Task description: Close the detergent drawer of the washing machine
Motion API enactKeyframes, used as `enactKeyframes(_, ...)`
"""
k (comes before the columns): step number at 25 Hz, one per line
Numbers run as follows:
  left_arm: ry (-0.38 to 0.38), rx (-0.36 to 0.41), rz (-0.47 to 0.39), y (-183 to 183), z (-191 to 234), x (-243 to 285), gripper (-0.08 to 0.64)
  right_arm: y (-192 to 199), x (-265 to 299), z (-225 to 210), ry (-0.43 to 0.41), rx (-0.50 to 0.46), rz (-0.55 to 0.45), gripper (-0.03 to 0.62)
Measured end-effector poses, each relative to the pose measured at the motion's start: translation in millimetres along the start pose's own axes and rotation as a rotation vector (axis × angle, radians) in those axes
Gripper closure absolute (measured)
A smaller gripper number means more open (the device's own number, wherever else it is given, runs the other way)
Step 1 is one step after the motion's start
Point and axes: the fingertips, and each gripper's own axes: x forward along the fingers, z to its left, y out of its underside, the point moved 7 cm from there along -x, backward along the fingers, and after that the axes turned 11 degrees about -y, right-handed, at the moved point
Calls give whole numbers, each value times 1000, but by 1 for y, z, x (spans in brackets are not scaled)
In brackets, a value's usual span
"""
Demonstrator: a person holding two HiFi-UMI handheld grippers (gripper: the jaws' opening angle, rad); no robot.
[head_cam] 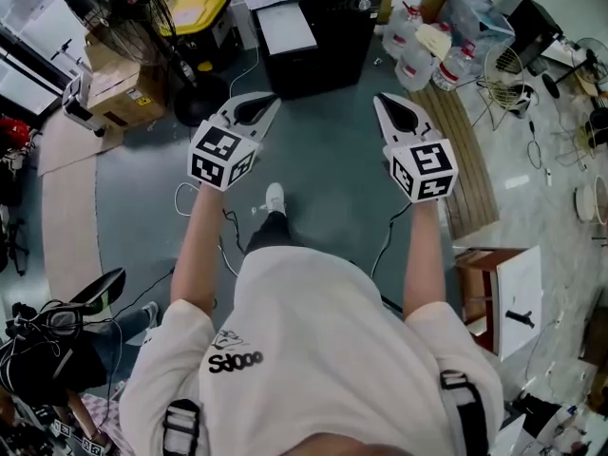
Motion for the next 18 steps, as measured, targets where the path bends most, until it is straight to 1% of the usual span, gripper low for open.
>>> enactKeyframes(3,11,-9,10,7,9,21,540,8,15,-15,6,12,16,595)
enactKeyframes(7,20,-38,25,21,45,68,540,16,56,-47,13,10,54,595)
enactKeyframes(11,31,-55,38,29,94,122,540,16,112,-88,14,5,91,595)
enactKeyframes(15,25,-91,62,39,151,177,540,13,177,-127,2,1,119,595)
enactKeyframes(18,18,-98,81,45,193,212,540,12,226,-153,-8,3,143,595)
